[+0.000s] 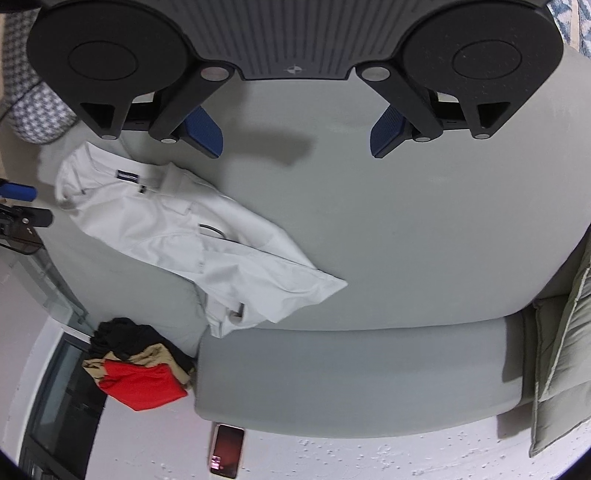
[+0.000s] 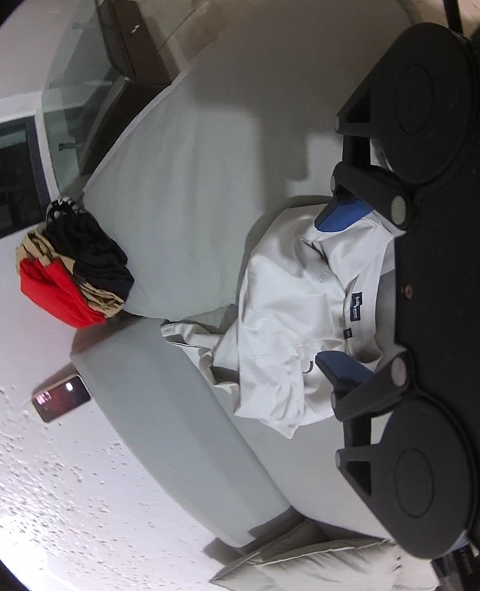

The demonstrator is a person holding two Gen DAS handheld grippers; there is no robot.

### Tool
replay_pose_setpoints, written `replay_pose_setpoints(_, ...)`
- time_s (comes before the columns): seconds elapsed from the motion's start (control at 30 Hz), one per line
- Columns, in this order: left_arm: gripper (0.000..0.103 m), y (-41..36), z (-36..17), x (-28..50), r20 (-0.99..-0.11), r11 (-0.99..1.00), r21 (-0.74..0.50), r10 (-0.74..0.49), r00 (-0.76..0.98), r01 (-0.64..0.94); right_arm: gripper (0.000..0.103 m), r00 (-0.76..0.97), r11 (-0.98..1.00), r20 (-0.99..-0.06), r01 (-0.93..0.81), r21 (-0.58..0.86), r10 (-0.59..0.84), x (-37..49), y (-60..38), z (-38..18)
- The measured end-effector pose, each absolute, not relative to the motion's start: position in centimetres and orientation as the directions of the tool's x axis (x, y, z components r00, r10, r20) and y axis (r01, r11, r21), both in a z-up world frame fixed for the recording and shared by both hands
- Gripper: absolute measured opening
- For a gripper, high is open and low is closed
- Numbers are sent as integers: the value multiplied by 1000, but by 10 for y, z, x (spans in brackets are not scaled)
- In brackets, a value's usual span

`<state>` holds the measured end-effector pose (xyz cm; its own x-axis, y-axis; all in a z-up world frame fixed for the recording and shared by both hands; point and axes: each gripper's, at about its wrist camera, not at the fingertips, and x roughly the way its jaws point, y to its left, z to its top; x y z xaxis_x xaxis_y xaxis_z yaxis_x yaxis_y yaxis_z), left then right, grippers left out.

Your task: Fold clothes

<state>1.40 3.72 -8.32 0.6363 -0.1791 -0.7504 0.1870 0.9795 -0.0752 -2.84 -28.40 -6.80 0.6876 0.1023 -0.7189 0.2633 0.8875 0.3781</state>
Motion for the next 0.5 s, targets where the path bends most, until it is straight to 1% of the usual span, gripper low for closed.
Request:
replay_pose_setpoints(0.03,71,38,-87,17,-753,983,-51,-153,640,176,65,690,900,-719,254,354,88,-26,-283,-68)
replay_pose_setpoints(0.07,63,38,-90,20,-752,986,-25,-129,647,168,61,693,913,-717,243,329,74,-23,-282,-69)
replay_pose_setpoints(0.1,61,37,-93,23,-748,987,2,-105,656,161,56,696,924,-716,232,303,60,-19,-281,-71)
replay_pose_setpoints(0.2,63,33,-99,34,-744,987,14,-97,662,160,55,699,955,-715,185,232,38,-6,-280,-78)
replay_pose_setpoints(0.27,69,30,-99,40,-740,984,-9,-126,661,177,55,694,973,-720,151,175,22,6,-280,-86)
replay_pose_setpoints(0.4,71,17,-102,50,-735,977,-31,-164,658,210,56,686,989,-728,99,113,14,35,-280,-103)
replay_pose_setpoints(0.47,71,9,-105,54,-739,975,-33,-173,652,222,58,674,995,-738,49,88,32,54,-274,-112)
replay_pose_setpoints(0.5,71,6,-107,55,-740,973,-31,-175,649,227,62,668,997,-744,24,71,37,64,-270,-116)
